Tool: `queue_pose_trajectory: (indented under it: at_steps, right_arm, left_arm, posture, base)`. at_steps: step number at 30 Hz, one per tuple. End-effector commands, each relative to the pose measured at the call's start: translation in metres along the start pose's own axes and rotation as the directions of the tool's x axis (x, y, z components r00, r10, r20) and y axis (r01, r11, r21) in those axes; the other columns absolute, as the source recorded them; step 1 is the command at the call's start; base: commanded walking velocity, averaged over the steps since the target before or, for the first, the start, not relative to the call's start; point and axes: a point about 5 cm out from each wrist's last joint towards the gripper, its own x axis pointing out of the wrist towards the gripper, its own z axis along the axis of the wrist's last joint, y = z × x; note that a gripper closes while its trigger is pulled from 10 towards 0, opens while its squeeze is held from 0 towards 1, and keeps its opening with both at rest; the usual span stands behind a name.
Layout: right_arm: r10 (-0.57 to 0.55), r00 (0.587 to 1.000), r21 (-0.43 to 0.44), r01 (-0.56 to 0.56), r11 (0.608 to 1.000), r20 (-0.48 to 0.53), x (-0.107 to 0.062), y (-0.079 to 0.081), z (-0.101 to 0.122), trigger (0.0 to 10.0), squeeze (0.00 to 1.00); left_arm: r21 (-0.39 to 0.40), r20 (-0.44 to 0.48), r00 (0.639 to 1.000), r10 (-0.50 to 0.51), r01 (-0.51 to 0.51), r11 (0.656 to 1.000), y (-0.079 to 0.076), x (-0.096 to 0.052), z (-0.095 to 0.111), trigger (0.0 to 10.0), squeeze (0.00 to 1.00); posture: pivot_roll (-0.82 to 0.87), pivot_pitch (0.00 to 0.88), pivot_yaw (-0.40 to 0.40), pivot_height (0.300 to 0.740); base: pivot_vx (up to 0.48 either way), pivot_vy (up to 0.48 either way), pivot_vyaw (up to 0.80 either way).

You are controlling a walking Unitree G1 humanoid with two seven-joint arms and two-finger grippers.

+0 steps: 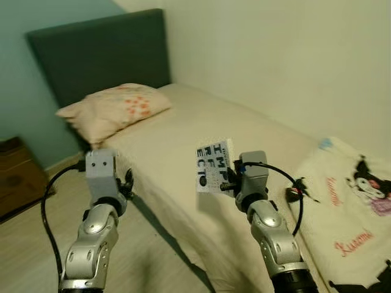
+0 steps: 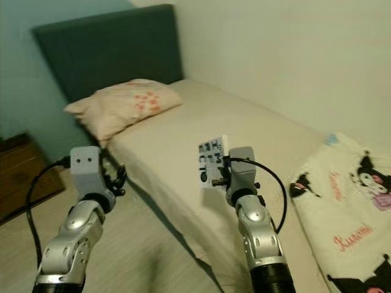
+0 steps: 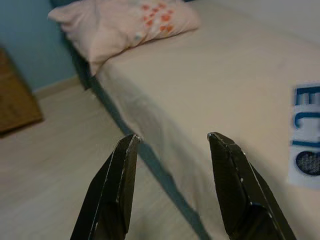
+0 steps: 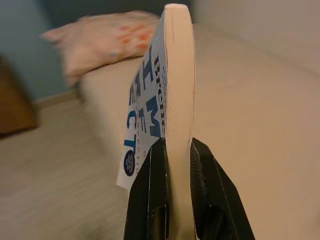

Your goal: Clean up the room

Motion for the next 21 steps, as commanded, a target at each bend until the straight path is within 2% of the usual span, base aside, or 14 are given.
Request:
queue_pose_trajectory:
  at_steps: [1, 4, 11, 12, 14, 19, 21]
  right_arm:
    - [0.021, 1.000, -0.008, -0.021, 1.000, -0.001, -0.001, 0.003, 0.001, 10.0, 0.00]
    - [0.026, 1.000, -0.001, -0.026, 1.000, -0.008, -0.002, 0.005, -0.001, 10.0, 0.00]
    - [0.028, 1.000, 0.024, -0.027, 0.999, -0.011, -0.003, 0.007, -0.003, 10.0, 0.00]
    - [0.027, 1.000, 0.030, -0.026, 0.999, -0.007, -0.003, 0.007, -0.003, 10.0, 0.00]
    - [0.026, 1.000, 0.034, -0.026, 0.999, -0.006, -0.003, 0.007, -0.003, 10.0, 0.00]
    - [0.014, 1.000, 0.048, -0.014, 0.999, -0.003, -0.005, 0.005, -0.003, 10.0, 0.00]
    - [0.011, 1.000, 0.050, -0.011, 0.999, -0.004, -0.005, 0.005, -0.003, 10.0, 0.00]
  left_arm:
    - [0.010, -0.009, 1.000, 0.006, -0.006, 1.000, 0.001, -0.001, -0.001, 10.0, 0.00]
    - [-0.003, -0.003, 1.000, 0.003, -0.003, 1.000, 0.001, -0.002, 0.000, 10.0, 0.00]
    - [0.049, 0.029, 0.999, -0.028, 0.026, 0.998, -0.002, -0.002, 0.006, 10.0, 0.00]
    - [0.080, 0.037, 0.999, -0.031, 0.028, 0.996, -0.001, -0.002, 0.008, 10.0, 0.00]
    - [0.079, 0.035, 0.999, -0.030, 0.027, 0.996, -0.001, -0.002, 0.009, 10.0, 0.00]
    - [0.079, 0.028, 0.999, -0.026, 0.023, 0.997, 0.000, -0.001, 0.010, 10.0, 0.00]
    - [0.070, 0.026, 0.999, -0.028, 0.026, 0.997, -0.001, -0.001, 0.009, 10.0, 0.00]
  posture:
    - [-0.06, 0.062, -0.029, 0.740]
    - [-0.06, 0.060, -0.030, 0.740]
    - [-0.05, 0.056, -0.027, 0.740]
    - [-0.05, 0.056, -0.024, 0.740]
    - [-0.05, 0.056, -0.024, 0.740]
    - [-0.05, 0.053, -0.016, 0.740]
    - [-0.05, 0.052, -0.011, 0.740]
  base:
    - [0.000, 0.480, 0.00]
    - [0.000, 0.480, 0.00]
    - [0.000, 0.000, 0.00]
    - [0.000, 0.000, 0.00]
    - [0.000, 0.000, 0.00]
    - [0.000, -0.480, 0.00]
    - [0.000, 0.000, 0.00]
